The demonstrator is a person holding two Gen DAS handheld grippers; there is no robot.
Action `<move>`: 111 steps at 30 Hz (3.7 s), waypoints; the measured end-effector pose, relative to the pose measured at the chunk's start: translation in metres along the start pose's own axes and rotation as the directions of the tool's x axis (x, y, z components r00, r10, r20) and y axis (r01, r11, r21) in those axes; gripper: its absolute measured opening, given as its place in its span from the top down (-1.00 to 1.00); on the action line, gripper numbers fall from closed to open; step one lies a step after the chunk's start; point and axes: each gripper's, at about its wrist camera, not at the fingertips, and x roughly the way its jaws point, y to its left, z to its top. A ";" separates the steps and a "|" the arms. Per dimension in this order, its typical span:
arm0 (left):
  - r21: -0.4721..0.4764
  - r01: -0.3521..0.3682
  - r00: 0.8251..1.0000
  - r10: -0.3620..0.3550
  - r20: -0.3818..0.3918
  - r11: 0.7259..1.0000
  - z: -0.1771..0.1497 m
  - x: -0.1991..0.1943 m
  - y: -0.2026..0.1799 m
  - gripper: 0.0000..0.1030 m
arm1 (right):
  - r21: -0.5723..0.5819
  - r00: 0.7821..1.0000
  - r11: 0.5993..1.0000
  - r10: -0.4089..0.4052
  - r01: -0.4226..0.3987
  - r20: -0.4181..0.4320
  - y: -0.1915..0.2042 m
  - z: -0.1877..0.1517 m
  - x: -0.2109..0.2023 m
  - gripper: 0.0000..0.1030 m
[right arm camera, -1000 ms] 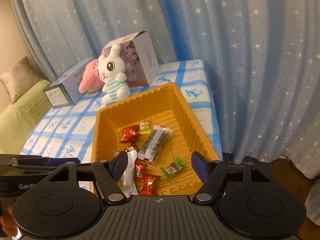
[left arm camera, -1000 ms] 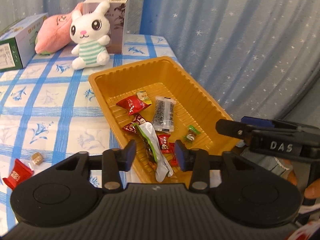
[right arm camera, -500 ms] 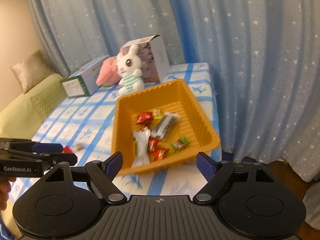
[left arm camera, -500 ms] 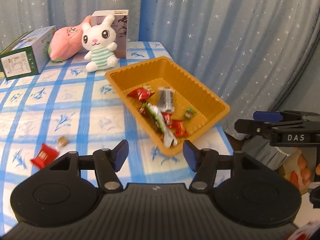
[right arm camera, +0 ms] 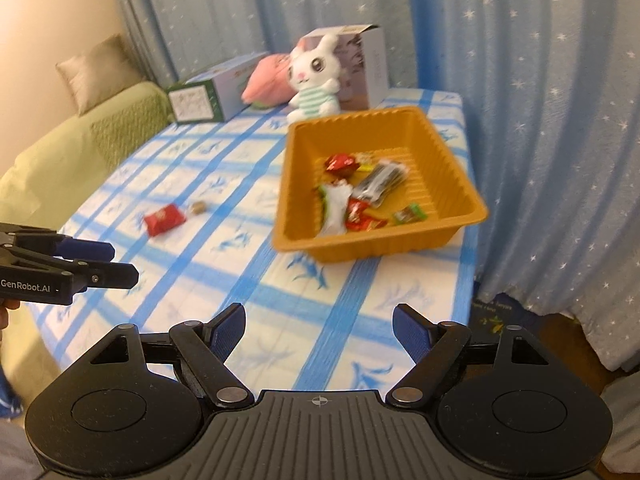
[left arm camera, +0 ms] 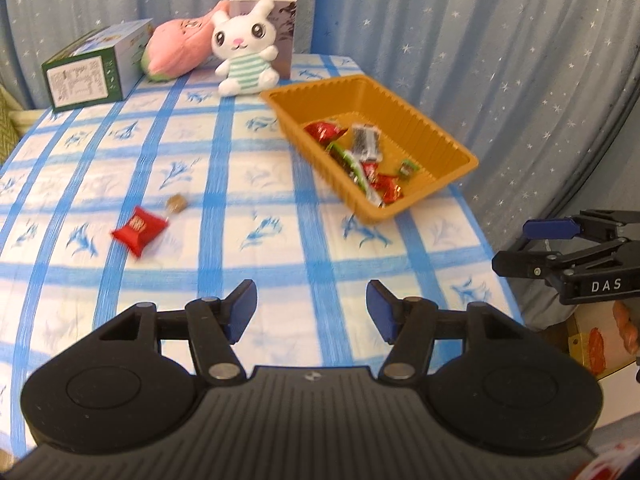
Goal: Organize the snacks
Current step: 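Move both open grippers back toward the last two snacks, then grasp the large red wrapped candy with the left gripper, then grasp the small clear-wrapped brown candy with the right gripper while the left holds the red candy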
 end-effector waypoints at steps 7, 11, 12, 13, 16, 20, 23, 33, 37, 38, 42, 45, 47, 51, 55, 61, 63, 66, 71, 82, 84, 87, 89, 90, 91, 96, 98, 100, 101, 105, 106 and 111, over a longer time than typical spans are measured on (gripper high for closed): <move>-0.037 -0.022 0.999 0.021 -0.030 0.999 -0.020 -0.007 0.023 -0.12 | -0.028 0.998 0.999 0.038 -0.039 -0.048 0.025 -0.011 0.012 -0.56; -0.041 -0.031 0.999 0.030 -0.042 0.999 -0.029 -0.011 0.034 -0.12 | -0.041 0.995 0.997 0.055 -0.059 -0.081 0.039 -0.014 0.023 -0.56; -0.042 -0.034 0.998 0.032 -0.046 0.999 -0.031 -0.011 0.037 -0.12 | -0.044 0.994 0.997 0.059 -0.063 -0.088 0.043 -0.015 0.026 -0.56; -0.043 -0.037 0.998 0.035 -0.050 0.998 -0.032 -0.011 0.039 -0.12 | -0.046 0.994 0.997 0.063 -0.068 -0.094 0.046 -0.015 0.029 -0.56; -0.038 -0.050 0.997 0.048 -0.056 0.998 -0.035 -0.011 0.049 -0.12 | -0.051 0.992 0.996 0.070 -0.075 -0.105 0.057 -0.013 0.039 -0.56; -0.036 -0.064 0.997 0.062 -0.053 0.997 -0.036 -0.010 0.064 -0.11 | -0.053 0.991 0.995 0.073 -0.079 -0.113 0.070 -0.008 0.053 -0.56; -0.021 -0.078 0.996 0.077 -0.045 0.997 -0.034 -0.008 0.075 -0.11 | -0.052 0.991 0.995 0.075 -0.081 -0.112 0.080 -0.004 0.064 -0.56; 0.067 -0.113 0.993 0.115 -0.016 0.991 -0.016 0.013 0.112 -0.01 | -0.023 0.995 0.997 0.068 -0.070 -0.073 0.110 0.019 0.105 -0.56; 0.113 -0.121 0.993 0.122 -0.002 0.986 -0.007 0.028 0.127 0.00 | 0.001 0.997 0.998 0.063 -0.063 -0.054 0.119 0.028 0.120 -0.56; 0.123 -0.120 0.993 0.121 -0.001 0.985 -0.004 0.032 0.131 0.00 | 0.009 0.997 0.998 0.062 -0.061 -0.050 0.120 0.030 0.124 -0.56; 0.171 -0.120 0.993 0.121 0.003 0.978 0.008 0.050 0.142 0.00 | 0.041 0.998 0.998 0.047 -0.045 -0.035 0.125 0.039 0.138 -0.56; 0.202 -0.108 0.994 0.109 0.004 0.973 0.018 0.064 0.150 0.02 | 0.061 0.999 0.998 0.030 -0.028 -0.028 0.127 0.044 0.148 -0.55; 0.220 -0.099 0.995 0.102 0.001 0.970 0.024 0.073 0.154 0.05 | 0.075 1.000 0.997 0.019 -0.017 -0.025 0.128 0.047 0.154 -0.55; 0.251 -0.090 0.995 0.095 -0.010 0.964 0.034 0.091 0.161 0.11 | 0.107 1.000 0.994 0.005 -0.003 -0.021 0.127 0.053 0.166 -0.55; 0.279 -0.075 0.996 0.084 -0.022 0.958 0.042 0.106 0.165 0.19 | 0.139 1.000 0.990 -0.007 0.011 -0.025 0.126 0.057 0.175 -0.55; 0.303 -0.040 0.997 0.058 -0.052 0.952 0.050 0.124 0.168 0.28 | 0.164 0.999 0.986 -0.027 0.031 -0.030 0.127 0.062 0.186 -0.55; 0.311 -0.030 0.996 0.053 -0.068 0.950 0.050 0.129 0.170 0.32 | 0.170 0.999 0.985 -0.029 0.034 -0.031 0.128 0.063 0.188 -0.55; 0.319 -0.023 0.995 0.053 -0.086 0.947 0.050 0.136 0.172 0.33 | 0.178 0.999 0.983 -0.036 0.042 -0.036 0.129 0.064 0.192 -0.55; 0.310 -0.005 0.995 0.037 -0.098 0.951 0.051 0.142 0.175 0.45 | 0.184 0.998 0.982 -0.039 0.047 -0.043 0.131 0.068 0.199 -0.55; 0.293 0.017 0.995 0.013 -0.099 0.956 0.051 0.143 0.181 0.55 | 0.165 0.998 0.985 -0.033 0.040 -0.046 0.140 0.079 0.214 -0.55; 0.287 0.012 0.995 0.017 -0.098 0.958 0.050 0.142 0.185 0.56 | 0.161 0.998 0.986 -0.032 0.039 -0.048 0.142 0.082 0.217 -0.55; 0.261 0.003 0.995 0.022 -0.092 0.965 0.049 0.139 0.193 0.58 | 0.154 0.998 0.987 -0.028 0.036 -0.053 0.144 0.084 0.223 -0.55; 0.243 -0.009 0.996 0.031 -0.089 0.970 0.048 0.136 0.200 0.58 | 0.152 0.998 0.988 -0.020 0.028 -0.056 0.146 0.086 0.228 -0.41; 0.232 -0.014 0.996 0.034 -0.086 0.973 0.048 0.134 0.205 0.58 | 0.154 0.998 0.988 -0.012 0.020 -0.057 0.147 0.087 0.232 -0.34; 0.221 -0.018 0.996 0.037 -0.082 0.975 0.047 0.132 0.209 0.58 | 0.159 0.998 0.987 -0.005 0.015 -0.062 0.147 0.088 0.236 -0.28; 0.164 -0.053 0.996 0.064 -0.062 0.985 0.050 0.124 0.227 0.58 | 0.168 0.996 0.986 0.030 -0.016 -0.080 0.152 0.095 0.255 -0.05; 0.139 -0.069 0.996 0.077 -0.054 0.988 0.053 0.121 0.235 0.58 | 0.162 0.995 0.986 0.041 -0.026 -0.088 0.156 0.099 0.263 0.01; 0.116 -0.083 0.995 0.089 -0.045 0.990 0.055 0.118 0.243 0.58 | 0.159 0.994 0.987 0.050 -0.034 -0.095 0.159 0.102 0.270 0.03; 0.106 -0.090 0.995 0.095 -0.040 0.990 0.056 0.116 0.247 0.58 | 0.158 0.994 0.987 0.053 -0.037 -0.096 0.161 0.104 0.274 0.04; 0.073 -0.113 0.993 0.116 -0.030 0.991 0.059 0.111 0.260 0.58 | 0.150 0.994 0.988 0.043 -0.028 -0.101 0.166 0.111 0.288 0.06; 0.065 -0.118 0.992 0.120 -0.029 0.991 0.059 0.110 0.263 0.58 | 0.149 0.994 0.988 0.044 -0.028 -0.101 0.167 0.113 0.290 0.06; 0.038 -0.133 0.991 0.134 -0.029 0.990 0.059 0.108 0.274 0.58 | 0.120 0.994 0.993 0.026 -0.013 -0.106 0.173 0.120 0.304 0.10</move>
